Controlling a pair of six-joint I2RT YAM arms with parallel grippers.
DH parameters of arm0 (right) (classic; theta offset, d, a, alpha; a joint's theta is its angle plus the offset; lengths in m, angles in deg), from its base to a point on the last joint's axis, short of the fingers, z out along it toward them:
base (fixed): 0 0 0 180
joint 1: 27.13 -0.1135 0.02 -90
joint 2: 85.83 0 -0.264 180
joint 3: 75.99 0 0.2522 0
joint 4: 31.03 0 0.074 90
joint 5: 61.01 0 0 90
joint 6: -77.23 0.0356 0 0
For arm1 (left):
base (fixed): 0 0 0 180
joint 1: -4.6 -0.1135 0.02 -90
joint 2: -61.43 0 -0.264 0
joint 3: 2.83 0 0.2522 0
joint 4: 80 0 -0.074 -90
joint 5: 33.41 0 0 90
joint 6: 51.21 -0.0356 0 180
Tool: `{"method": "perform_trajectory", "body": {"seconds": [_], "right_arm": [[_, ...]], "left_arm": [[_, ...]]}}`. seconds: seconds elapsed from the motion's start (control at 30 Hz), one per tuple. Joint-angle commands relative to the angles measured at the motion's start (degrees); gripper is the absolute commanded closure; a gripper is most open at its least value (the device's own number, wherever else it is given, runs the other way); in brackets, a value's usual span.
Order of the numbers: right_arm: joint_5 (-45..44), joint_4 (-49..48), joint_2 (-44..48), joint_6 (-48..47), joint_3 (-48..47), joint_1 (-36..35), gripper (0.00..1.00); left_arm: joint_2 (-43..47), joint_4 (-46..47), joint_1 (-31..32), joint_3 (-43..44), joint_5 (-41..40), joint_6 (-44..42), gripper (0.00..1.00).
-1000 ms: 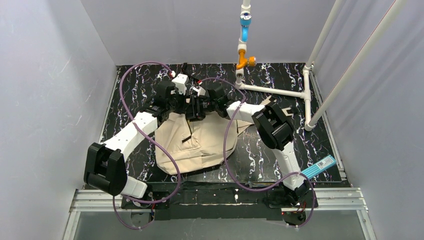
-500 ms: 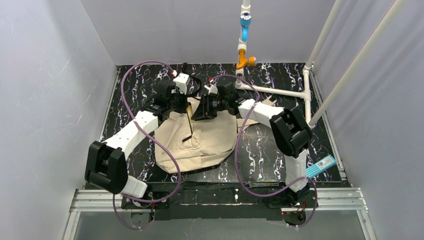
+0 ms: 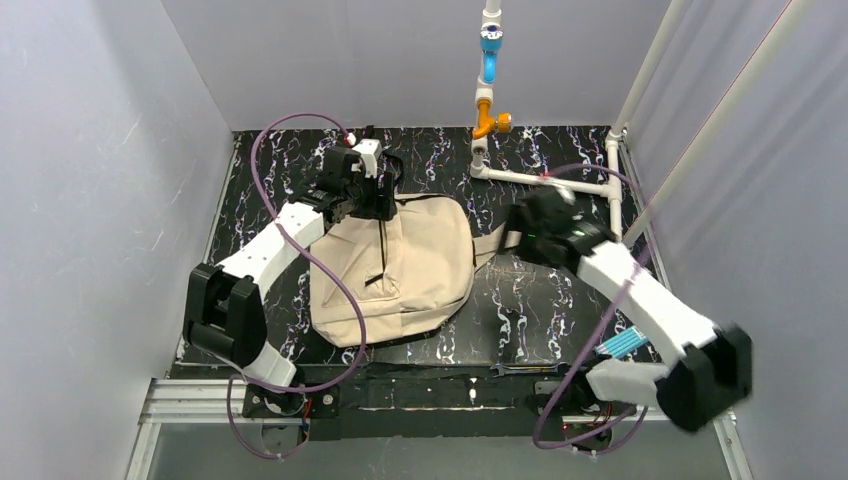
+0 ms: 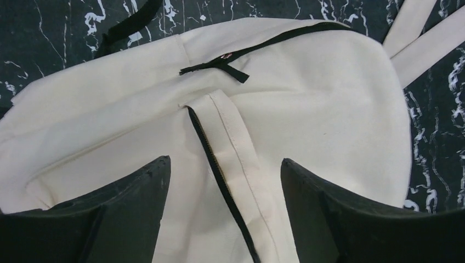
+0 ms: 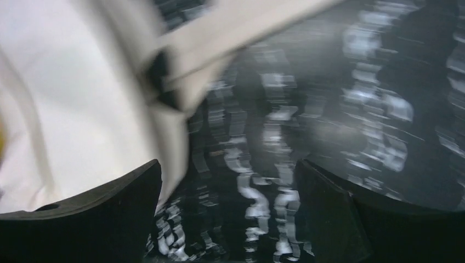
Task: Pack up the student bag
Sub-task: Place the stationery in the student bag, then pick up the stationery from the center of the board.
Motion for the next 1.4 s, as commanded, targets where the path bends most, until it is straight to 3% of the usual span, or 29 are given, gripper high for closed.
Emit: {"method": "perform_trajectory", "body": {"seconds": [0.0,0.13,0.2,0.23,0.3,0.4,0.5,0.6,0.77,0.97,1.03,1.17,1.27,1.37], "right_arm": [[-12.65,11.31,14.67,7.67,12.05,17.11,0.02],[-22.82,14.79,22.06,9.77,16.5,31.94,0.02],[-20.93,14.57,20.94,8.48,16.15,43.04,0.02],[-21.69,14.9,19.77,9.03,15.79,46.9,0.02],[-30.81,13.54,16.98,11.09,17.23,51.33,0.02],[-25.05,3.71,13.42,8.25,22.72,59.55,0.02],[-13.66,-5.62,13.13,3.76,29.59,65.36,0.02],[-9.07,-8.48,11.5,4.5,32.42,65.38,0.02],[-5.44,-10.43,9.95,4.38,33.66,65.42,0.2],[-2.69,-4.69,9.38,7.04,34.66,64.9,0.5],[0.03,-2.09,11.19,8.86,35.92,62.67,0.56],[2.14,2.12,16.14,18.3,38.03,50.85,0.58],[2.06,0.8,18.62,26.87,38.57,38.69,0.64],[-3.57,0.59,18.54,33.21,35.69,25.33,0.66]], "left_arm": [[5.23,-1.4,0.04,-0.92,1.91,1.91,0.25],[10.25,-0.24,2.28,-4.08,-2.61,-1.32,0.15],[13.31,-0.23,4.82,-4.76,-6.96,-4.5,0.12],[15.48,1.42,5.35,-6.26,-7.4,-4.89,0.03],[17.38,3.39,5.47,-7.7,-5.54,-5.62,0.02],[17.87,4.83,6.02,-8.33,-1.73,-4.67,0.02],[17.68,5.12,6.09,-8.36,0.91,-4.04,0.02],[17.44,4.55,6.12,-7.97,0.68,-4.39,0.02],[17.55,4.6,6.11,-8.25,0.38,-4.65,0.02],[17.34,4.25,6.11,-8.11,-0.29,-5.2,0.02],[17.21,4.15,6.11,-7.98,-0.35,-5.43,0.02],[16.88,3.6,6.11,-7.5,-0.35,-5.75,0.02],[16.63,3.49,6.11,-7.55,-0.76,-5.96,0.02],[16.43,3.18,6.11,-7.55,-1.4,-6.51,0.02]]}}
